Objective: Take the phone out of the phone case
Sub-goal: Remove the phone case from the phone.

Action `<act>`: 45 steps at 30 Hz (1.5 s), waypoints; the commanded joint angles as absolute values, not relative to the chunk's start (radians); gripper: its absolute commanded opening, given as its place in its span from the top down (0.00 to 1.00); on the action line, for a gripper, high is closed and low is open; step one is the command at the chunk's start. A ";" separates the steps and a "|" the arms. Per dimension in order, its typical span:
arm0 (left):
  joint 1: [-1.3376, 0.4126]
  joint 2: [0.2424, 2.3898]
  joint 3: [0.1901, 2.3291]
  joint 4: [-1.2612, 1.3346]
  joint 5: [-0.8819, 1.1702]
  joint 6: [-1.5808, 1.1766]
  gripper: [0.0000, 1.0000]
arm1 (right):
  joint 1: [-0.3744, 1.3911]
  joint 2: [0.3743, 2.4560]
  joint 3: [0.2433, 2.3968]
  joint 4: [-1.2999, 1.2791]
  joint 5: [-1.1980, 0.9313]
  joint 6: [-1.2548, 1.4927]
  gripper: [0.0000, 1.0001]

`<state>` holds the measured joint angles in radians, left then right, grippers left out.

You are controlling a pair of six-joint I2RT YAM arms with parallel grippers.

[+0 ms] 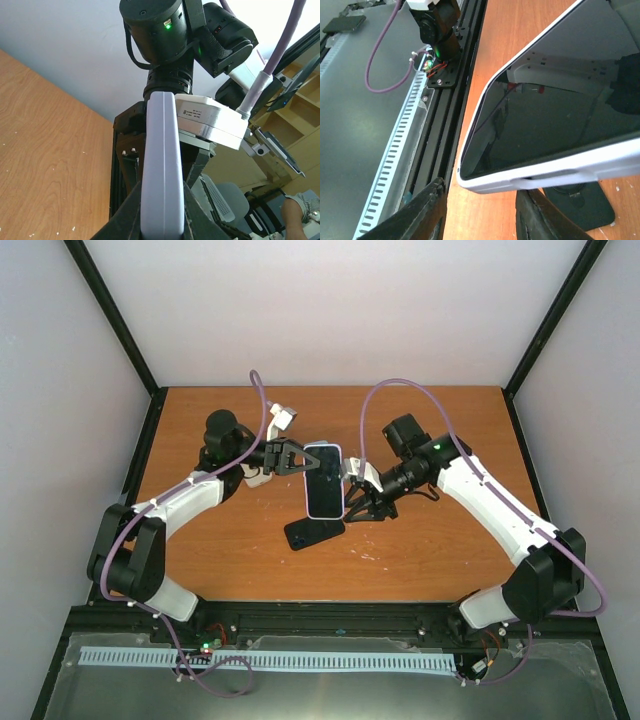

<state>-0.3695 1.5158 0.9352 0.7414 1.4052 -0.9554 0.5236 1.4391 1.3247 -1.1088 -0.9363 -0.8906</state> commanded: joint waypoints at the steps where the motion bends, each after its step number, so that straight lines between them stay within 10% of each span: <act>1: -0.371 1.499 0.952 0.827 1.427 -0.998 1.00 | 0.546 1.410 1.315 -1.074 -0.961 -0.856 0.62; 23: -0.371 1.523 0.942 0.891 1.434 -1.049 1.00 | 0.566 1.444 1.331 -1.068 -0.990 -0.807 0.67; 45: -0.385 1.520 0.842 1.151 1.454 -1.293 1.00 | 0.638 1.443 1.349 -0.914 -0.773 -0.771 0.93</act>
